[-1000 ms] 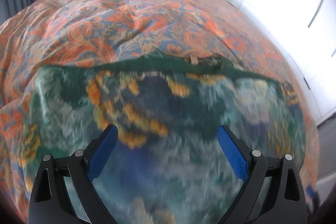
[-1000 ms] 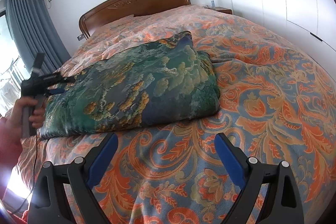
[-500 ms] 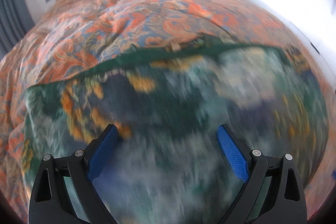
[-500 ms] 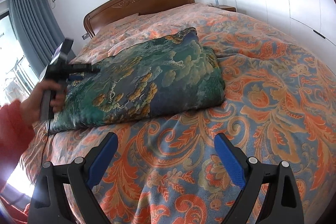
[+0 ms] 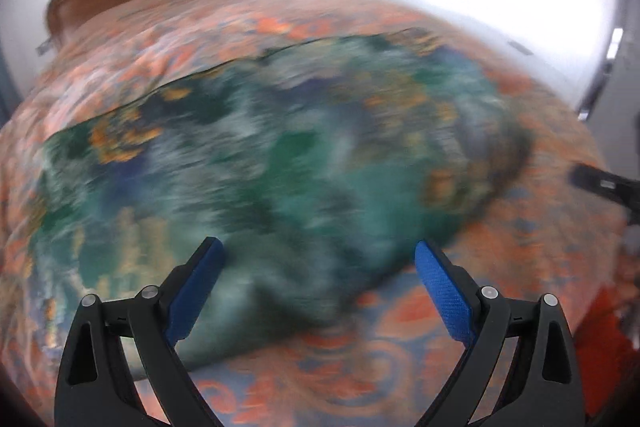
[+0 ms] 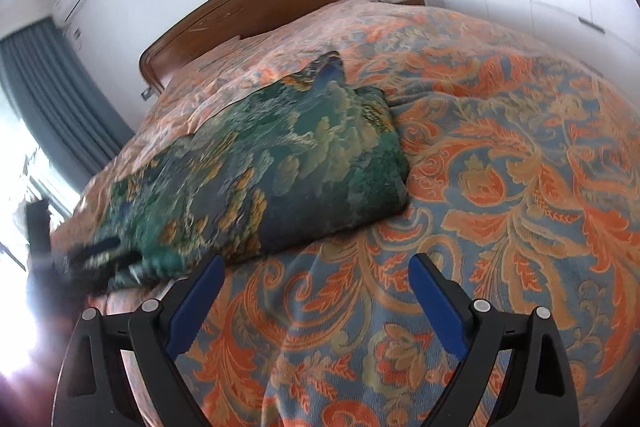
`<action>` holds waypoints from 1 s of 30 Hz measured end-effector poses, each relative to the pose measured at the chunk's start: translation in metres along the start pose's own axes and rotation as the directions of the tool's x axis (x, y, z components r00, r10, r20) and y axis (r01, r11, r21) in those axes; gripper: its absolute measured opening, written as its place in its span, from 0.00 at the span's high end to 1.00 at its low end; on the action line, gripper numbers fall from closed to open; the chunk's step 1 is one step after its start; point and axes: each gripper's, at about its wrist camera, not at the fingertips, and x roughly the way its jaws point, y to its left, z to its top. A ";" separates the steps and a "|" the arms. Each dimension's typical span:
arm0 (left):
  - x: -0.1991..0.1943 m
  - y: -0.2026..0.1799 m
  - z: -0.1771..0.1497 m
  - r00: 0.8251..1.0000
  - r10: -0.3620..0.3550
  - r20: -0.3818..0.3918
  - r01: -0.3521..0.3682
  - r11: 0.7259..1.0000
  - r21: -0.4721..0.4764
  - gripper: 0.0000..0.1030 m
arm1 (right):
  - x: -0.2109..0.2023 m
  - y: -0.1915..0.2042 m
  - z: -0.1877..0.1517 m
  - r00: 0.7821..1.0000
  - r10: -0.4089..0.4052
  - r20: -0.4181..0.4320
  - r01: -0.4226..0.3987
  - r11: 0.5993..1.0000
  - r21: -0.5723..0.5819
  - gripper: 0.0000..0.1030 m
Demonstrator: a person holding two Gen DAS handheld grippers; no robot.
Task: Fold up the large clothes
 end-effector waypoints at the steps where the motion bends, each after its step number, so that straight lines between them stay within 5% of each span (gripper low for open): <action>1: 0.000 -0.007 0.002 0.999 -0.034 0.010 0.034 0.999 0.011 0.06 | 0.003 -0.002 0.001 1.000 0.012 -0.003 -0.012 1.000 0.021 0.08; 8: 0.042 -0.032 0.007 0.993 -0.094 -0.073 0.098 0.994 0.058 0.02 | 0.059 -0.024 0.021 0.989 0.146 -0.032 -0.136 0.966 0.220 0.08; 13: 0.049 -0.036 0.005 0.990 -0.083 -0.117 0.095 0.991 0.095 0.01 | 0.105 -0.057 0.034 0.978 0.210 0.016 -0.192 0.858 0.476 0.10; 14: 0.045 -0.034 0.007 0.989 -0.088 -0.116 0.099 0.991 0.093 0.02 | 0.110 -0.064 0.034 0.977 0.209 0.042 -0.199 0.826 0.528 0.28; 16: 0.030 -0.026 0.015 0.986 -0.118 -0.114 0.124 0.991 0.049 0.03 | 0.111 -0.066 0.037 0.987 0.159 0.030 -0.150 0.829 0.538 0.51; 17: 0.022 -0.021 0.020 0.986 -0.131 -0.106 0.134 0.991 0.023 0.03 | 0.108 -0.060 0.039 0.989 0.143 0.039 -0.143 0.850 0.508 0.63; 19: 0.004 -0.011 0.035 0.986 -0.148 -0.072 0.147 0.989 -0.023 0.03 | 0.094 -0.040 0.045 0.993 0.101 0.062 -0.118 0.909 0.400 0.70; 20: -0.004 -0.008 0.046 0.987 -0.151 -0.052 0.150 0.988 -0.035 0.03 | 0.081 -0.020 0.049 0.994 0.068 0.091 -0.092 0.951 0.295 0.72; 23: -0.025 -0.009 0.080 0.985 -0.174 -0.004 0.174 0.984 -0.045 0.03 | 0.052 0.023 0.056 0.984 0.051 0.168 -0.068 0.993 0.099 0.73; 26: -0.043 -0.014 0.113 0.971 -0.238 0.032 0.240 0.969 -0.058 0.03 | 0.029 0.071 0.057 0.970 0.060 0.235 -0.039 0.995 -0.094 0.73; 30: -0.056 -0.025 0.145 0.927 -0.376 0.003 0.375 0.924 -0.077 0.03 | 0.014 0.130 0.046 0.956 0.078 0.284 0.020 0.945 -0.328 0.73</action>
